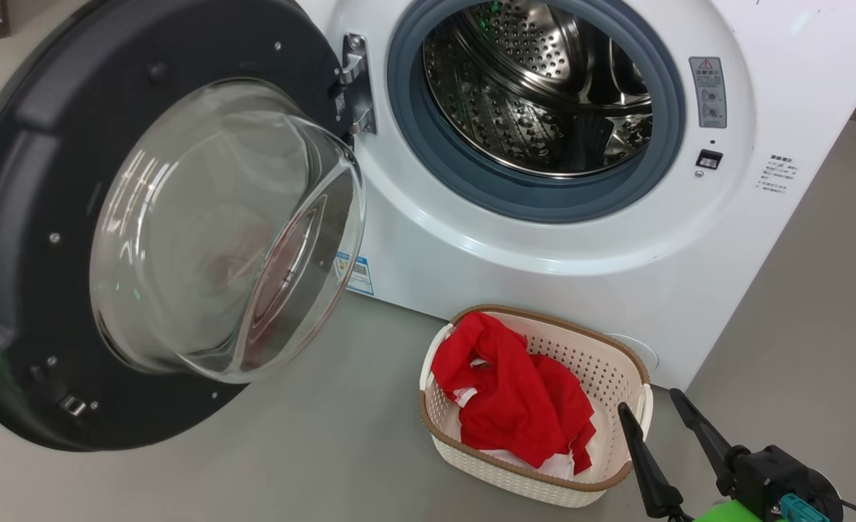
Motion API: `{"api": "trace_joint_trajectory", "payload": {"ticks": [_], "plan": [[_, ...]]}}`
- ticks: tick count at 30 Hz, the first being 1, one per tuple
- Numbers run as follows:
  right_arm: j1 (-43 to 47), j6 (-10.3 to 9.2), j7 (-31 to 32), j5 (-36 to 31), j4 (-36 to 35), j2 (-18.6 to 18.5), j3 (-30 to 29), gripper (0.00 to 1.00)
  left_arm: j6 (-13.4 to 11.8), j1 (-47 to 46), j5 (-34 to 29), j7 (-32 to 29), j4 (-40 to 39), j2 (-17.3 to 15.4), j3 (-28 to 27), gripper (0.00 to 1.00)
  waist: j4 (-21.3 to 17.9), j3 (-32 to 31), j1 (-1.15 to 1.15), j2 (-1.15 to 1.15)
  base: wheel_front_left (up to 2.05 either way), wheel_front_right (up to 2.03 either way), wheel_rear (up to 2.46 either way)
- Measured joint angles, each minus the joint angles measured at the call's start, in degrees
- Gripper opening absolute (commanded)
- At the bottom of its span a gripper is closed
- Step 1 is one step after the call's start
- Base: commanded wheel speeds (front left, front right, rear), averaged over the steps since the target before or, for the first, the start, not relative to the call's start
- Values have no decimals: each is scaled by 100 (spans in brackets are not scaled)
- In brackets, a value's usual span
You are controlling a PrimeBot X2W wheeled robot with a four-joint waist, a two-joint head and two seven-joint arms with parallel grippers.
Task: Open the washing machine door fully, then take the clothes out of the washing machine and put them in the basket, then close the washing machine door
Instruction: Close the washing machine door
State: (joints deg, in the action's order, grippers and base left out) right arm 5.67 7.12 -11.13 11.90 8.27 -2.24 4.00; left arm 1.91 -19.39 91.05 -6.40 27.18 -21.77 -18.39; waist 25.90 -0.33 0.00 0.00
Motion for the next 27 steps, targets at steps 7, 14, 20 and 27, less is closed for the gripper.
{"api": "trace_joint_trajectory", "payload": {"ticks": [7,14,20,27], "plan": [[-2,0,7,-35,-24,0,-16,100,67,-83,-9,-170,105,9,64,0,-69,73,0,0,0,0,0],[-2,0,7,-97,-35,0,-75,100,69,-79,130,-641,109,-27,104,0,-62,112,0,0,0,0,0],[-10,0,7,-97,-48,0,-76,100,70,17,361,-1110,-67,-133,111,0,-63,148,0,0,0,0,0],[-69,0,5,-101,-46,0,-89,100,159,325,631,-1697,-326,-281,101,0,-94,170,0,0,0,0,0]]}}
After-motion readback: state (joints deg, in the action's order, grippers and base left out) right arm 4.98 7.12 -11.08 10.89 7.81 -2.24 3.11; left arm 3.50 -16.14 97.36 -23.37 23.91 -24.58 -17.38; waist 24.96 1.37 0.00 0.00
